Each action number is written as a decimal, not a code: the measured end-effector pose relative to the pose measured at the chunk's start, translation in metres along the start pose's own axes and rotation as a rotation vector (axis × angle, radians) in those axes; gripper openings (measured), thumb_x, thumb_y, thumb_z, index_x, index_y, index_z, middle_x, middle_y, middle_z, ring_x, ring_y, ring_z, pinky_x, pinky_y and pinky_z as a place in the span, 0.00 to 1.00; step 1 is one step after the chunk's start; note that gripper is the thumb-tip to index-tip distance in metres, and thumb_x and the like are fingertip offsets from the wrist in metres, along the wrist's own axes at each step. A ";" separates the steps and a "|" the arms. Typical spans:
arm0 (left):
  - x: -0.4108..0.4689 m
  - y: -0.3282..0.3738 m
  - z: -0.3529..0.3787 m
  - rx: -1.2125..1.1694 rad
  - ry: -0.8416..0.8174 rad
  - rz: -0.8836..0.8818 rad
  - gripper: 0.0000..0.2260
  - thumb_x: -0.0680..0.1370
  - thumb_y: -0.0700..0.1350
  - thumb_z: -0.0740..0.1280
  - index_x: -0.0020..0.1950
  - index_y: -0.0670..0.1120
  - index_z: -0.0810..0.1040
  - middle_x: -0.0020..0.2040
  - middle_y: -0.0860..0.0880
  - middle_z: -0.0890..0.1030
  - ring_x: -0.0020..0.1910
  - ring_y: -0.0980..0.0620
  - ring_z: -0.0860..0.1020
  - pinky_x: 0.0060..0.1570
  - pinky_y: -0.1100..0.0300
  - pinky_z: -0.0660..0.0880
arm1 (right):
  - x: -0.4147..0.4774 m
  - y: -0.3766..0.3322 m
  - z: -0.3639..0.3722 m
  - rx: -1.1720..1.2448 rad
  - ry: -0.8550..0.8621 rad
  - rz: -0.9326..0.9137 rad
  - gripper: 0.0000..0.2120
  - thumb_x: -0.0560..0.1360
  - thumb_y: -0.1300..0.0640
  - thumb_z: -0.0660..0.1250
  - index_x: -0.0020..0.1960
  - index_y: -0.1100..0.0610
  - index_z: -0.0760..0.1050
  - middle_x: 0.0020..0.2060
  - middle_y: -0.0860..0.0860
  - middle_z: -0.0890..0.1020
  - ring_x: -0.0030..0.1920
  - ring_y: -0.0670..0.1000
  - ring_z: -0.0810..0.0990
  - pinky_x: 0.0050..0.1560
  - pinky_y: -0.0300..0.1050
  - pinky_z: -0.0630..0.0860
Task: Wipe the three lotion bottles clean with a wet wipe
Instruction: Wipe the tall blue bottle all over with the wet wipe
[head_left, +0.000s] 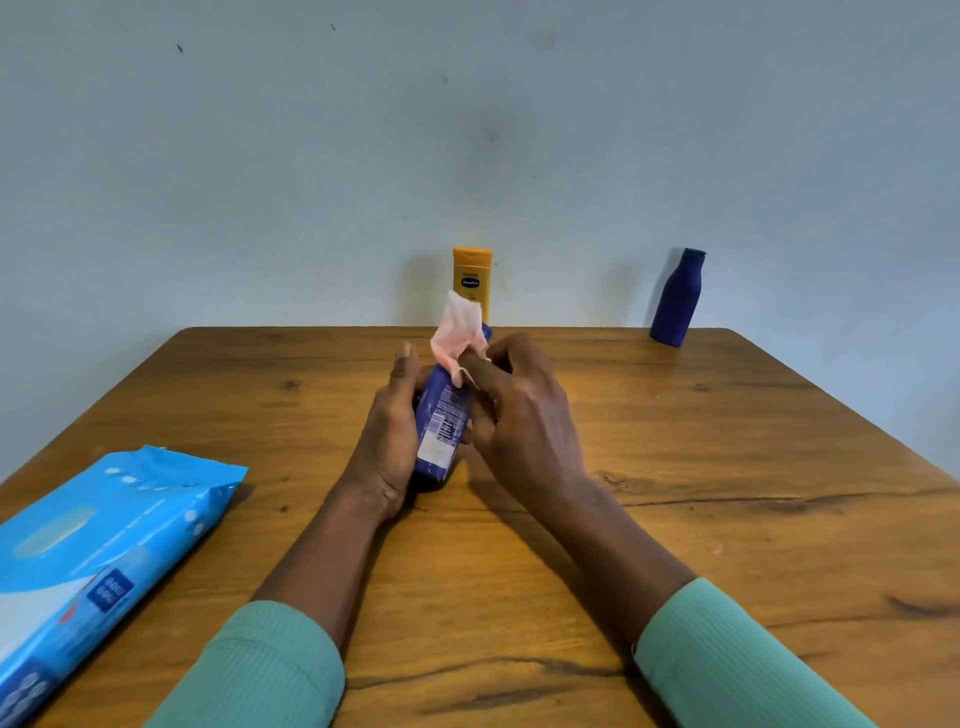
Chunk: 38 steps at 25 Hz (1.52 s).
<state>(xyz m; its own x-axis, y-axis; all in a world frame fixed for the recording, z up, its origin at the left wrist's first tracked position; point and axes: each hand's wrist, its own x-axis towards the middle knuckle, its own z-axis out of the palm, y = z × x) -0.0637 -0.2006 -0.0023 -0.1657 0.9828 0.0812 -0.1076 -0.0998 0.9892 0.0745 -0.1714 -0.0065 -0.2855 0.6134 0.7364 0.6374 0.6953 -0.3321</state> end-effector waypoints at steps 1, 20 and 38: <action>0.000 0.000 0.000 -0.010 0.001 -0.005 0.32 0.82 0.68 0.48 0.65 0.49 0.81 0.56 0.41 0.86 0.56 0.38 0.85 0.61 0.40 0.78 | 0.000 -0.004 0.001 -0.024 -0.023 -0.031 0.18 0.79 0.58 0.74 0.67 0.60 0.81 0.55 0.59 0.78 0.53 0.56 0.78 0.45 0.50 0.83; 0.002 0.003 -0.006 -0.167 0.006 -0.039 0.30 0.82 0.69 0.45 0.59 0.52 0.79 0.44 0.47 0.87 0.47 0.46 0.85 0.50 0.51 0.82 | -0.016 -0.034 0.003 -0.001 -0.074 -0.099 0.12 0.75 0.63 0.76 0.58 0.59 0.85 0.53 0.55 0.83 0.53 0.53 0.79 0.46 0.46 0.80; 0.005 0.000 -0.016 -0.261 0.021 -0.038 0.16 0.83 0.55 0.60 0.61 0.47 0.80 0.46 0.45 0.86 0.46 0.46 0.83 0.48 0.49 0.80 | -0.015 -0.033 -0.002 0.148 0.059 -0.030 0.14 0.76 0.67 0.75 0.61 0.62 0.85 0.57 0.57 0.85 0.56 0.52 0.84 0.52 0.38 0.83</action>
<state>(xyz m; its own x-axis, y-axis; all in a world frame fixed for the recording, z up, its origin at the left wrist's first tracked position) -0.0802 -0.1986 -0.0043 -0.1768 0.9835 0.0392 -0.3632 -0.1022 0.9261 0.0591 -0.2039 -0.0056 -0.2576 0.5716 0.7791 0.5153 0.7633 -0.3896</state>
